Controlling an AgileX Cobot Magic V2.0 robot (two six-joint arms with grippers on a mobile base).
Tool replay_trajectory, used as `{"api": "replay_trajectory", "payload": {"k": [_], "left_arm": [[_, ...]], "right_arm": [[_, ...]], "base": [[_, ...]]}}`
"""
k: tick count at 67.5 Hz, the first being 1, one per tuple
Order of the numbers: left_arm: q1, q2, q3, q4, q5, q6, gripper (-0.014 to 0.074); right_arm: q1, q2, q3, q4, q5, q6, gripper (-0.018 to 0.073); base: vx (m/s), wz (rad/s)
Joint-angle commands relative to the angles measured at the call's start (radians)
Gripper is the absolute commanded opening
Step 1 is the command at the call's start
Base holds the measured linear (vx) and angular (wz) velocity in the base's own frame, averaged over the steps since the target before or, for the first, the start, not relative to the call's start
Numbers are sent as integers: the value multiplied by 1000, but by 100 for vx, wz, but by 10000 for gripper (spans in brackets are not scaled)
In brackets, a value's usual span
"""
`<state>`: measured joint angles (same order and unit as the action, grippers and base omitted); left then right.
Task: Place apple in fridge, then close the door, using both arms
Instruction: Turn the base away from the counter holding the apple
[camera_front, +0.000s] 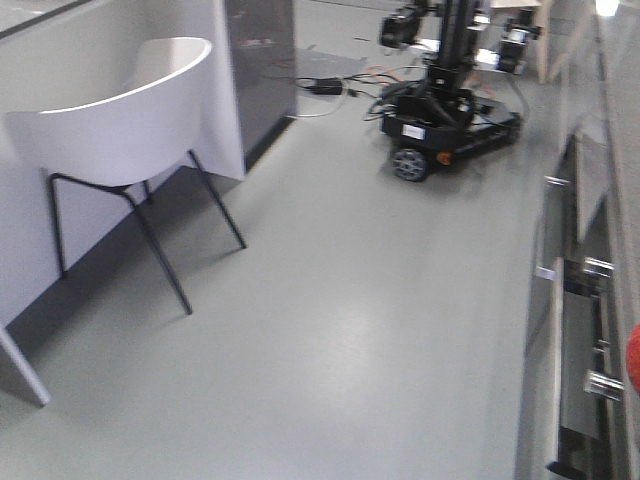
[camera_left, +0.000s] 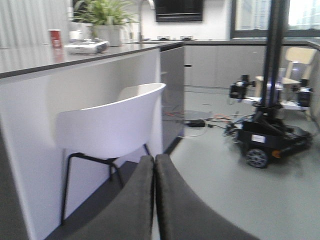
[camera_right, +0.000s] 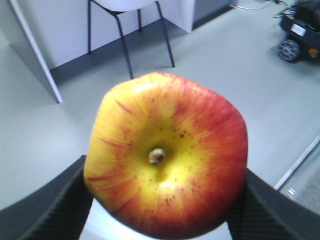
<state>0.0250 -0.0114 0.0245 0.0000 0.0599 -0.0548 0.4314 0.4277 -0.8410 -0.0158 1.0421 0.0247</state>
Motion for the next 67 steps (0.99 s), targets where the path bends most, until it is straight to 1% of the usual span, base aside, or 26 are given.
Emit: {"api": "replay_trajectory", "payload": {"k": [1, 29, 67], "left_arm": [[-1, -15, 28, -6, -74, -10, -6], [-1, -15, 28, -6, -74, -10, -6], [-1, -15, 28, -6, -74, -10, -6]], "right_arm": [[-1, 10, -25, -2, -75, -10, 360], [-1, 10, -25, -2, -75, -10, 360], [-1, 10, -25, -2, -75, -10, 360]], "base": [[-3, 55], [-2, 49], [-2, 41]]}}
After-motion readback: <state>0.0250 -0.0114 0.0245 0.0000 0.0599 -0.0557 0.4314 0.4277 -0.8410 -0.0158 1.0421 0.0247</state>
